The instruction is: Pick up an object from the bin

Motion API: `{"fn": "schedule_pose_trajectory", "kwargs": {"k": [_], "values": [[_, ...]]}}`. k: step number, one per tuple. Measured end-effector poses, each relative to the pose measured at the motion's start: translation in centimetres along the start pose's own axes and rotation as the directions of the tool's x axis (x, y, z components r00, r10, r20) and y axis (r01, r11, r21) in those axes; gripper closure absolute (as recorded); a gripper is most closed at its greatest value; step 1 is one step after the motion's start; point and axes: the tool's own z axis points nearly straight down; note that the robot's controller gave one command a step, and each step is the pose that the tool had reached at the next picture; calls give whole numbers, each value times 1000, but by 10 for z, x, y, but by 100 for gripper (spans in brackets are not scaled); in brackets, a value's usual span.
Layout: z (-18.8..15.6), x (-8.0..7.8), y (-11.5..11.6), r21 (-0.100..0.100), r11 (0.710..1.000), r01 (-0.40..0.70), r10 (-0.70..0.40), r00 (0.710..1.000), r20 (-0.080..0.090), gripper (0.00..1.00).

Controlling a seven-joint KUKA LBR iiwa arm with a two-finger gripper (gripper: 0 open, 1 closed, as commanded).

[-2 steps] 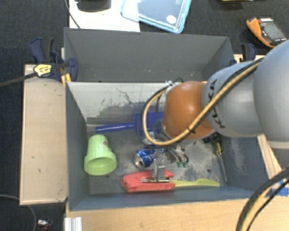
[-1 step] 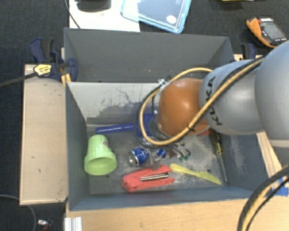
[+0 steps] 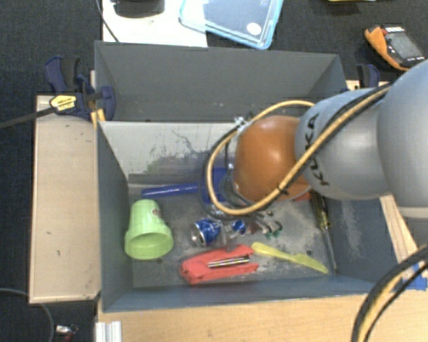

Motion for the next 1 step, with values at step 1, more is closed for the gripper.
{"fn": "schedule_pose_trajectory", "kwargs": {"k": [1], "values": [[-20, 1, 0, 0, 1000, -3, 3, 1000, 0, 100]]}}
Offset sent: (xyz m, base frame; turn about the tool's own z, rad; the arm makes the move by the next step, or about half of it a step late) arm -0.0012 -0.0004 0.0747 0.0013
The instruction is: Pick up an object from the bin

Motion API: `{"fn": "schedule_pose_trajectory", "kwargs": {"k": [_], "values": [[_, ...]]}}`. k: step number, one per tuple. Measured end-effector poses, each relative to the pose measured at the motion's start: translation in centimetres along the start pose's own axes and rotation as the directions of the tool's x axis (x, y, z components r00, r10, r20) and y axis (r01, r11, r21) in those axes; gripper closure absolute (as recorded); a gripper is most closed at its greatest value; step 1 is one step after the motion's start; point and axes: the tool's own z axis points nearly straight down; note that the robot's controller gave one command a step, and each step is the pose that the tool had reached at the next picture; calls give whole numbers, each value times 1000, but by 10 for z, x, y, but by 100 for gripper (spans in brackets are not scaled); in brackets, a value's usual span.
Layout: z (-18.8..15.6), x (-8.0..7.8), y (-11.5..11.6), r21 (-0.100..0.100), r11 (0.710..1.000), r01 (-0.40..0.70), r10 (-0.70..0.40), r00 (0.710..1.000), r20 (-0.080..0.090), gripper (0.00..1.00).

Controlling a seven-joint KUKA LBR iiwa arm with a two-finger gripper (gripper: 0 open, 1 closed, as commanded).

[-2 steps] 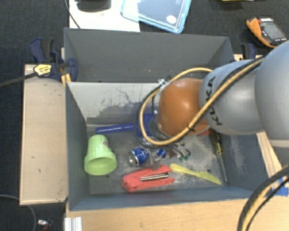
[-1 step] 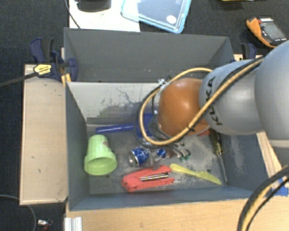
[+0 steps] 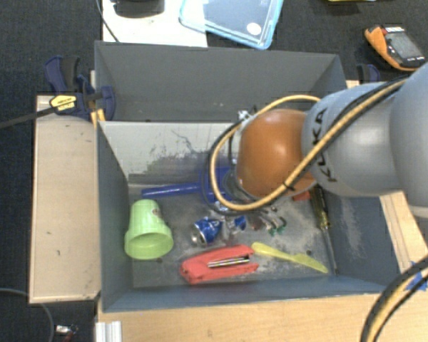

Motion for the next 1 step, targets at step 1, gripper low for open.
{"fn": "schedule_pose_trajectory", "kwargs": {"k": [1], "values": [[-36, 1, 0, -1, 1000, -3, 3, 1000, -3, 100]]}}
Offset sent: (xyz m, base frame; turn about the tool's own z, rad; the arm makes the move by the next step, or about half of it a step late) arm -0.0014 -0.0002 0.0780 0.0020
